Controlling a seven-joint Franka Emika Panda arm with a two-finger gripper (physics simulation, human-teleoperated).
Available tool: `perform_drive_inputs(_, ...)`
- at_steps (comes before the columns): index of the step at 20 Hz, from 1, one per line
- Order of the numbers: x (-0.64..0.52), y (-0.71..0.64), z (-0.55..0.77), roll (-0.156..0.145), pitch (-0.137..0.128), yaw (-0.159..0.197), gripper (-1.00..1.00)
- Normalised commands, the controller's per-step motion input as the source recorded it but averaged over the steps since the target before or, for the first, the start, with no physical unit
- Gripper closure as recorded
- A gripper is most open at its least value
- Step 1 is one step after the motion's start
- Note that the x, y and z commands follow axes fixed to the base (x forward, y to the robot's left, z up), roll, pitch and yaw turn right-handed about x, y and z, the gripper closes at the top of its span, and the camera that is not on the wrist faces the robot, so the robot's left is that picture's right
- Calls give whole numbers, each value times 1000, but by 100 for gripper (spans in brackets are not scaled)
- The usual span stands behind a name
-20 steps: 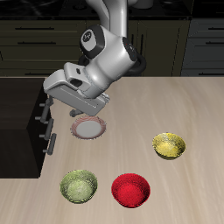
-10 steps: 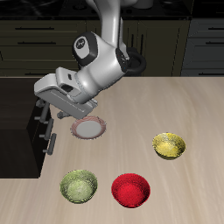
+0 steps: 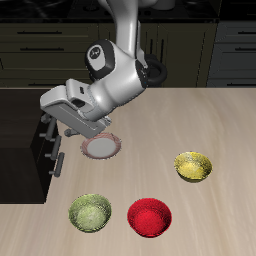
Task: Open the top drawer of the wooden cabinet
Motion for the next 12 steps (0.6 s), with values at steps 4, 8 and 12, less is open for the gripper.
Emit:
perform_drive_inputs(4,32,-148,-145,-27,34,5,-100)
perform_drive_inputs(8,-19,-96,-93,-38,11,11,-100)
perform_drive_inputs(12,-54,-209,-105,-65,17,29,-100)
